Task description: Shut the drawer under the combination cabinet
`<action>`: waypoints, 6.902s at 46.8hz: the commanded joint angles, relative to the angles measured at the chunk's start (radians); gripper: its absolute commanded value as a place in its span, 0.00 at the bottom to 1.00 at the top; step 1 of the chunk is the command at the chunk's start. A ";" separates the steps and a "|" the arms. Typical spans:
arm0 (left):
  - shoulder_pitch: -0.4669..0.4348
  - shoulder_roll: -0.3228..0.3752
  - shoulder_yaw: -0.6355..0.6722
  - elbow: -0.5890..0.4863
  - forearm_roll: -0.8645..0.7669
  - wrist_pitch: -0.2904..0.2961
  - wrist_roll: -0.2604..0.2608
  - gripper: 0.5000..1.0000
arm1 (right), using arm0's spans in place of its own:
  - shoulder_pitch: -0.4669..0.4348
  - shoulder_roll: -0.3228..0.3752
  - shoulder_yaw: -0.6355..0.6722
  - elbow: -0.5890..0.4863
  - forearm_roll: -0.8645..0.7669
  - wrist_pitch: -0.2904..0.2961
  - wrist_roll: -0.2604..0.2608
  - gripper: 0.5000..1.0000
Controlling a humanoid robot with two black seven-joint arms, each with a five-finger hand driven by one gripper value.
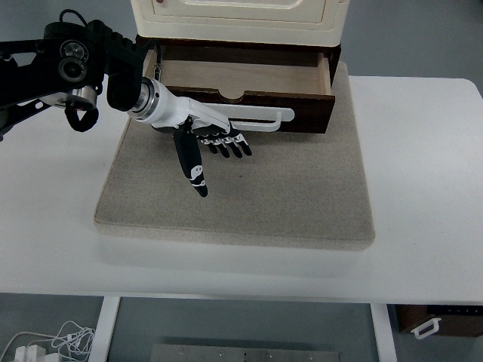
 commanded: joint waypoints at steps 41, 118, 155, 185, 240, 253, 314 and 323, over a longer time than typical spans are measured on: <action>-0.018 -0.088 -0.016 0.153 0.037 0.000 -0.005 0.99 | 0.000 0.000 0.000 0.001 0.000 0.000 0.000 0.90; -0.011 -0.102 -0.068 0.361 0.069 0.009 -0.057 0.99 | 0.000 0.000 0.000 0.000 0.000 0.000 0.000 0.90; -0.005 -0.106 -0.137 0.290 0.055 -0.050 -0.091 0.99 | 0.000 0.000 0.000 0.000 0.000 0.000 0.000 0.90; 0.008 -0.118 -0.443 0.275 -0.192 -0.071 -0.462 0.99 | 0.000 0.000 0.000 0.000 0.000 0.000 0.000 0.90; -0.008 -0.118 -0.962 0.966 -0.396 0.354 -0.592 0.99 | 0.000 0.000 0.000 0.000 0.000 0.000 0.000 0.90; 0.039 -0.123 -0.968 1.075 -0.467 0.339 -0.545 0.99 | 0.000 0.000 0.000 0.000 0.000 0.000 0.000 0.90; 0.354 -0.407 -0.951 1.195 -0.767 0.288 -0.503 0.99 | 0.000 0.000 0.008 0.001 0.001 0.006 0.000 0.90; 0.360 -0.415 -0.953 1.194 -0.770 0.288 -0.506 0.99 | 0.000 0.000 0.008 0.001 0.001 0.006 -0.001 0.90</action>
